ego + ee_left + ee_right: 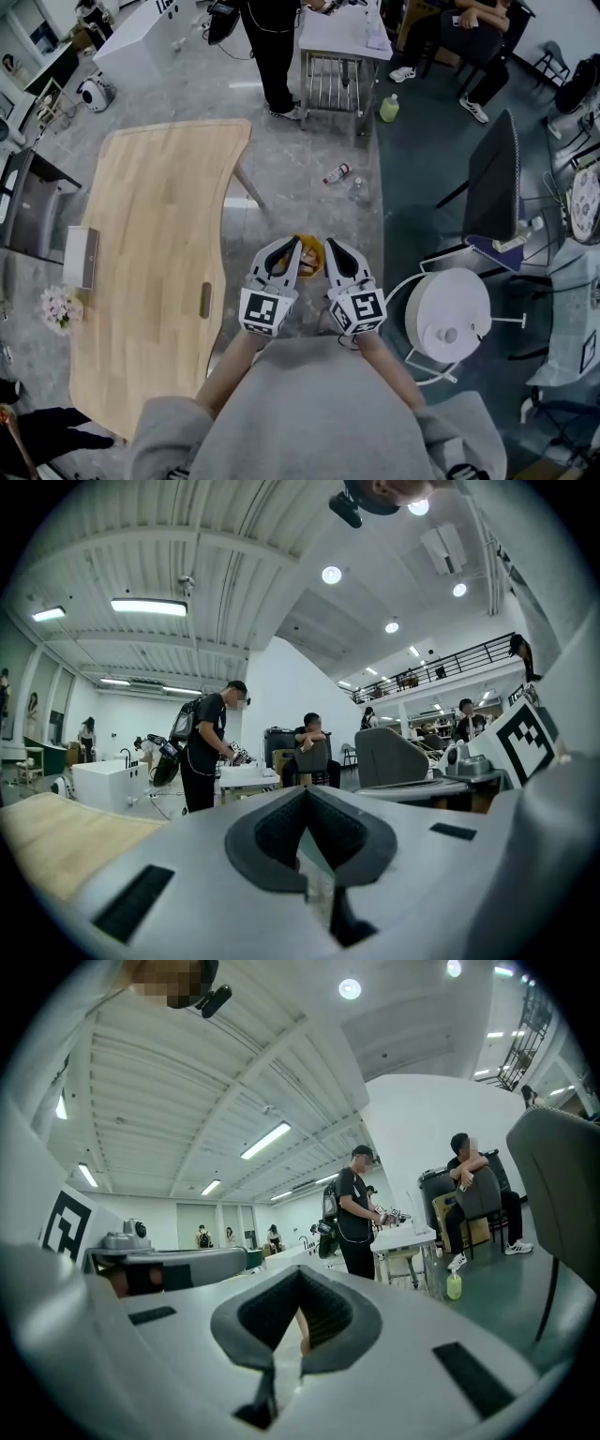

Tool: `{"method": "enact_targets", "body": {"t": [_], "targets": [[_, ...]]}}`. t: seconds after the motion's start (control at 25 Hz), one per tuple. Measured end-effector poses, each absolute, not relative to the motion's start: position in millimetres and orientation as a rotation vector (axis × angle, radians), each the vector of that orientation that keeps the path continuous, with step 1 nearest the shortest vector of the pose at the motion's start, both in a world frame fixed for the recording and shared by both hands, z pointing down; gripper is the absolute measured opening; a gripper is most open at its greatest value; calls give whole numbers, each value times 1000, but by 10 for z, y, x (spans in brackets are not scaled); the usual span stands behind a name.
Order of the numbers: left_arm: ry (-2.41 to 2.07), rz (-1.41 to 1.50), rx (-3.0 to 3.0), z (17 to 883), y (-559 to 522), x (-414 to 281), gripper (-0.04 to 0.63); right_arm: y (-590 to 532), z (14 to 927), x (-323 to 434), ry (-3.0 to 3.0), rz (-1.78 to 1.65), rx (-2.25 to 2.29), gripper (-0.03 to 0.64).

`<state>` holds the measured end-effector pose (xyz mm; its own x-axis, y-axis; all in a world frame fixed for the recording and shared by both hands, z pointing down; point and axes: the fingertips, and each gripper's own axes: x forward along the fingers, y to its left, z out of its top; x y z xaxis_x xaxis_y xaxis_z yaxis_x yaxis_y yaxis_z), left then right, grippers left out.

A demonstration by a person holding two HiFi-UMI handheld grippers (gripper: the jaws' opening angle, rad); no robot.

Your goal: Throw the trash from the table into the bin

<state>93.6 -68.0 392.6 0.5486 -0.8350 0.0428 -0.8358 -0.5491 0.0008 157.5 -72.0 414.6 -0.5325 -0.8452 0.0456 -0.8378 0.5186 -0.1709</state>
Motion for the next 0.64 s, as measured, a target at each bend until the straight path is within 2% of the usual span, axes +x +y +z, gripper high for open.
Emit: {"method": "enact_targets", "body": {"t": [0.64], "targets": [[-1479,72,2725,4019,-732,878,6,-779,4159,1623,2688,-260,-1519,3]]}}
